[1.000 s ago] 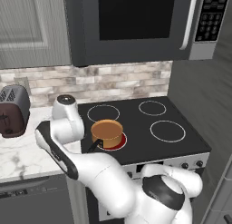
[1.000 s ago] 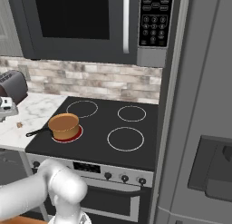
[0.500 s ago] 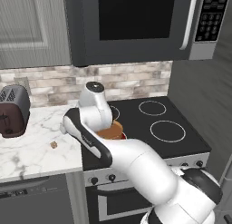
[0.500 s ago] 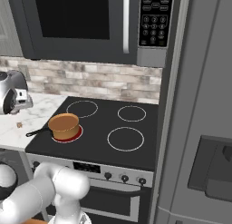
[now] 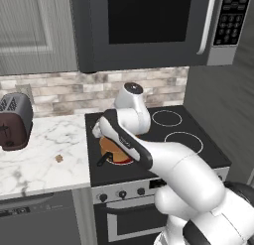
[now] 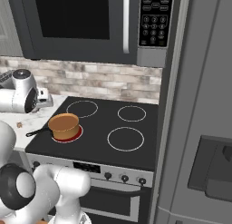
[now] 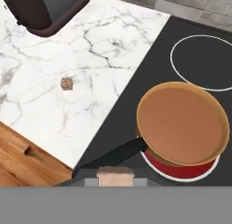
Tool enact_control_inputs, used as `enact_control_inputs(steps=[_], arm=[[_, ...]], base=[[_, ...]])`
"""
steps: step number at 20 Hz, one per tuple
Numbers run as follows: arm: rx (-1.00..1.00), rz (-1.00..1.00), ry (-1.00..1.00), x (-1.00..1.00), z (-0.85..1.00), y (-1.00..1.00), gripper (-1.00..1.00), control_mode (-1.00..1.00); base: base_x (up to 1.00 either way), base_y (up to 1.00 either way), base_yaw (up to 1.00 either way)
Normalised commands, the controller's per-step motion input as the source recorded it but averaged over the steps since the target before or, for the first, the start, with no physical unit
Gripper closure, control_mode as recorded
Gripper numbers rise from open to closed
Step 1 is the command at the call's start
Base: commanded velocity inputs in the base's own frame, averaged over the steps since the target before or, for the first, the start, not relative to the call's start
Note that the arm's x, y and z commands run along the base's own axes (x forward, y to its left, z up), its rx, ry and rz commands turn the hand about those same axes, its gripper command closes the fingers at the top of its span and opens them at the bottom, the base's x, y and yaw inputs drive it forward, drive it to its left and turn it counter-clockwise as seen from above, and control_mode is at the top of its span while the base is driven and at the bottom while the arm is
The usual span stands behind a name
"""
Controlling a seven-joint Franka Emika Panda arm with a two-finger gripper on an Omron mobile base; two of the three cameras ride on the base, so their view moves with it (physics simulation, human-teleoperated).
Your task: Pick up the sugar cube(s) and place them in the saucepan with hot chocolate.
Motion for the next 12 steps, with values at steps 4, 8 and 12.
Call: enact_control_inputs(steps=[4, 8, 12], arm=[[-0.01, -0.04, 0.0, 0.16, 0.01, -0.64, 1.0, -1.0], [-0.09, -0.04, 0.03, 0.09, -0.04, -0.26, 1.0, -1.0], [-0.12, -0.01, 0.08, 0.08, -0.06, 0.0, 1.0, -1.0]], base=[[0.0, 0.0, 0.0], [0.0, 0.0, 0.0], [0.0, 0.0, 0.0]])
